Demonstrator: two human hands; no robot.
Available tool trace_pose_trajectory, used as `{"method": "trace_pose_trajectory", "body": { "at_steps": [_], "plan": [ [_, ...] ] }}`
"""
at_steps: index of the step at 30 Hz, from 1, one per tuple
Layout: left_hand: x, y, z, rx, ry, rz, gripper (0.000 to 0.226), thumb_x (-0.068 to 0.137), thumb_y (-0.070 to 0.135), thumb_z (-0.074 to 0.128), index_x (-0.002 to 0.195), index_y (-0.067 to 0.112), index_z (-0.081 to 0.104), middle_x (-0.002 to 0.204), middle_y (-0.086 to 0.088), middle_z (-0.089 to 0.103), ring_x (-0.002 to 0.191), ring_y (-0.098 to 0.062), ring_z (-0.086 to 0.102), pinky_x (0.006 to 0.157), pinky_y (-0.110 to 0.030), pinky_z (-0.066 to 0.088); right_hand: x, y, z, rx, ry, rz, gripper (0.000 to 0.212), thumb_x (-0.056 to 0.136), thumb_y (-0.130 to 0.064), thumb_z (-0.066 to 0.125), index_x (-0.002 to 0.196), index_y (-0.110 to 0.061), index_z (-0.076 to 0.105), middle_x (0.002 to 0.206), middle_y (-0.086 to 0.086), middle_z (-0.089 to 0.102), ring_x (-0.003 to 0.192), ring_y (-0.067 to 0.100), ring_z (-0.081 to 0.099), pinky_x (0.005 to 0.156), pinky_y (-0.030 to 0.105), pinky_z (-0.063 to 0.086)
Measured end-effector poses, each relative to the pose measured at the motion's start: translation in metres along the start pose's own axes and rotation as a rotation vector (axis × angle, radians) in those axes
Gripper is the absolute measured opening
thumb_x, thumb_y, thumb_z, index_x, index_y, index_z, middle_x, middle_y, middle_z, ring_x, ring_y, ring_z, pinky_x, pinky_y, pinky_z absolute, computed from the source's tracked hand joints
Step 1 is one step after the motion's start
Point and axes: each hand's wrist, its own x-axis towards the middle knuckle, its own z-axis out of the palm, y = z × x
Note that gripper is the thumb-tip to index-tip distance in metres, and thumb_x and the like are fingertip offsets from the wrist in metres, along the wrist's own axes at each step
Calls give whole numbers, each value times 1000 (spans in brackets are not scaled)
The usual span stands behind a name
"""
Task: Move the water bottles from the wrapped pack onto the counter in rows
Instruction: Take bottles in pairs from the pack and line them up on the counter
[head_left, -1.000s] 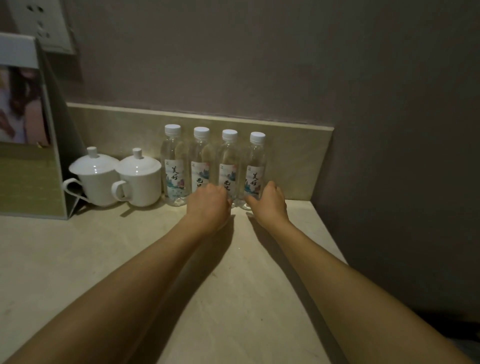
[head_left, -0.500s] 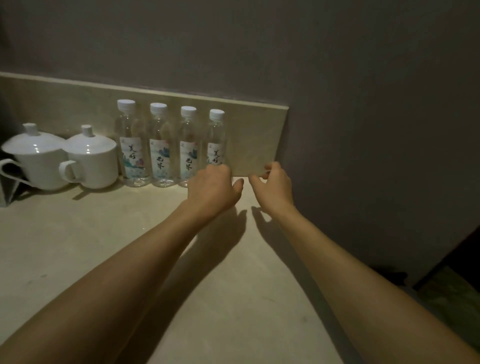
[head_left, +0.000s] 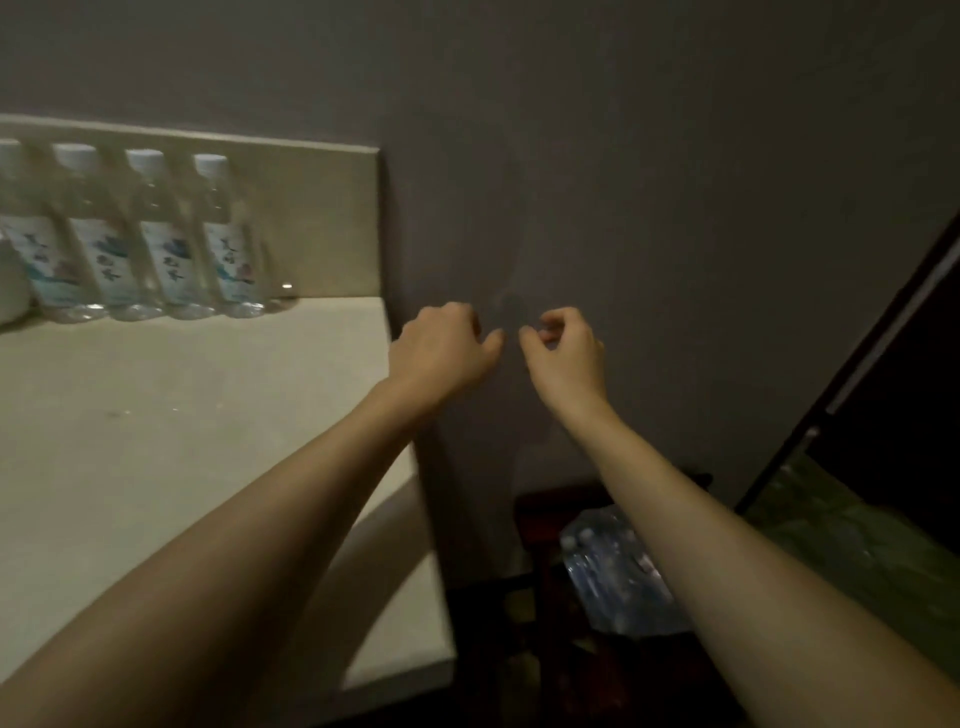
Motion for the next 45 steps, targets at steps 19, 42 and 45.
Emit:
{"method": "trace_pose_trajectory", "body": {
  "at_steps": [19, 42, 45],
  "plan": [
    [-28, 168, 227, -43, -427, 22, 49, 88, 54, 52, 125, 22, 55, 118, -7, 65, 104, -31, 63, 87, -42, 52, 13, 222, -171, 50, 129, 316, 18, 86, -31, 58, 101, -27, 50, 98, 0, 62, 92, 30, 67, 82, 44, 56],
    [41, 127, 462, -88, -868, -299, 39, 93, 49, 50, 106, 18, 70, 89, -1, 70, 82, -17, 65, 69, -29, 51, 93, 449, -141, -141, -418, 881, 28, 93, -24, 61, 68, -14, 52, 81, 15, 64, 79, 31, 68, 66, 30, 52],
    [38, 121, 481, -103, -904, -347, 42, 94, 51, 51, 114, 16, 65, 113, -4, 68, 97, -19, 64, 77, -31, 50, 91, 470, -131, -146, -475, 922, 29, 92, -26, 62, 66, -15, 54, 75, 7, 63, 71, 20, 65, 65, 30, 54]
  ]
}}
